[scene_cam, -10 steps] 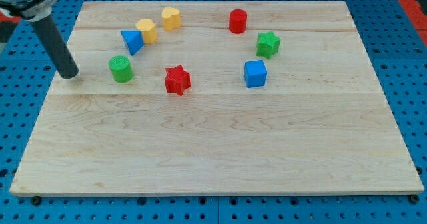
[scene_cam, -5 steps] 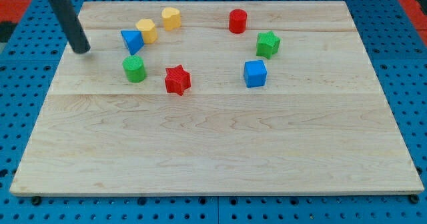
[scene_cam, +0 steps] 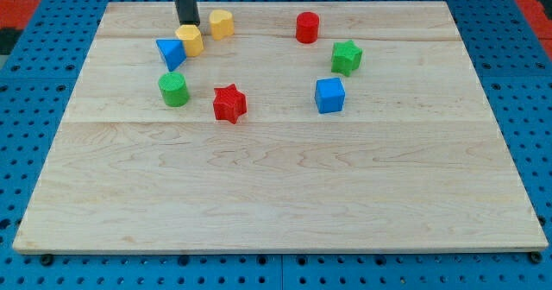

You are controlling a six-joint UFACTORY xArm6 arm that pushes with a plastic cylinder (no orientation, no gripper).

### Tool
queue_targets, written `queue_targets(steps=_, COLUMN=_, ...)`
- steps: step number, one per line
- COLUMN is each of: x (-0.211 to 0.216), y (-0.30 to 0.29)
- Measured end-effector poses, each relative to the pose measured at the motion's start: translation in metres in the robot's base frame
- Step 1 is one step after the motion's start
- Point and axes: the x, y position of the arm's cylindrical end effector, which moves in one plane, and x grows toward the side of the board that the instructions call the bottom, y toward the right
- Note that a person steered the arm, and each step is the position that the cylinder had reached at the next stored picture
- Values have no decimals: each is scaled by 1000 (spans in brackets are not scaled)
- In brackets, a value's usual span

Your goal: Push yellow heart slightly right

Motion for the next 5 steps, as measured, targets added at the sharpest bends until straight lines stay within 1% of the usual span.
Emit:
queue_targets(steps=2, x=0, y=36)
queue_targets(steps=3, x=-1, y=40)
queue_targets(steps=5, x=26, y=48)
